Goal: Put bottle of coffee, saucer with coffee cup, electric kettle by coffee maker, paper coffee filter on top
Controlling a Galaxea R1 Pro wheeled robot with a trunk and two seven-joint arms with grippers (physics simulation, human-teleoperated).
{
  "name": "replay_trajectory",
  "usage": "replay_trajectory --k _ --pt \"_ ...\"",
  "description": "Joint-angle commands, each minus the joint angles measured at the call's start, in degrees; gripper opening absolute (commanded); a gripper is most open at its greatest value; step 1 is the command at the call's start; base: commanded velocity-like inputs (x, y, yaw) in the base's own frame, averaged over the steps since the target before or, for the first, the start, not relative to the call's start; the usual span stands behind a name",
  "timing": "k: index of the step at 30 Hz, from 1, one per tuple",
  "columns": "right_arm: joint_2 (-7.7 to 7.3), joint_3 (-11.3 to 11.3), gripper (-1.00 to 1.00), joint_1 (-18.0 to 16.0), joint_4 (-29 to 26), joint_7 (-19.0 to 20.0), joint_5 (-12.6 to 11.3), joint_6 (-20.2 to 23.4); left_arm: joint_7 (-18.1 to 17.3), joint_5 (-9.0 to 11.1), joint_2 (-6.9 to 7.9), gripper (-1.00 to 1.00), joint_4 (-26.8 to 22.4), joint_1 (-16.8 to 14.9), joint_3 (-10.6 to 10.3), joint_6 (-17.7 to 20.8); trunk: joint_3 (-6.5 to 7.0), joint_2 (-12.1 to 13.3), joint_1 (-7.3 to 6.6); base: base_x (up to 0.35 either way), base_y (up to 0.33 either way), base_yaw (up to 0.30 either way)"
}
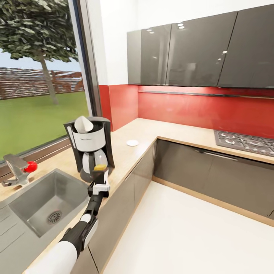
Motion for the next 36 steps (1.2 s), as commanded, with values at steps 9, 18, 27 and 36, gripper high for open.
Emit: replay_trajectory --k 9,18,27,36 --pt "-0.07 -0.44 1.00 -0.07 0.09 -0.14 0.68 -0.24 0.43 -0.69 -0.01 -1.00 0.14 -0.06 0.00 -0.13 -0.13 -0.12 0.06 0.059 0.000 0.000" --pt "-0.08 -0.44 1.00 -0.10 0.09 -0.13 0.69 -0.24 0.43 -0.69 -0.01 -1.00 0.12 -0.06 0.16 -0.12 -0.13 -0.12 0.06 0.058 0.000 0.000" --pt "-0.08 -0.44 1.00 -0.10 0.09 -0.13 0.69 -0.24 0.45 -0.69 -0.01 -1.00 0.12 -0.06 0.17 -0.13 -0.13 -0.12 0.06 0.014 0.000 0.000" --pt "-0.08 -0.44 1.00 -0.09 0.09 -0.13 0.69 -0.24 0.43 -0.69 -0.01 -1.00 0.12 -0.06 0.17 -0.14 -0.13 -0.12 0.06 0.038 0.000 0.000"
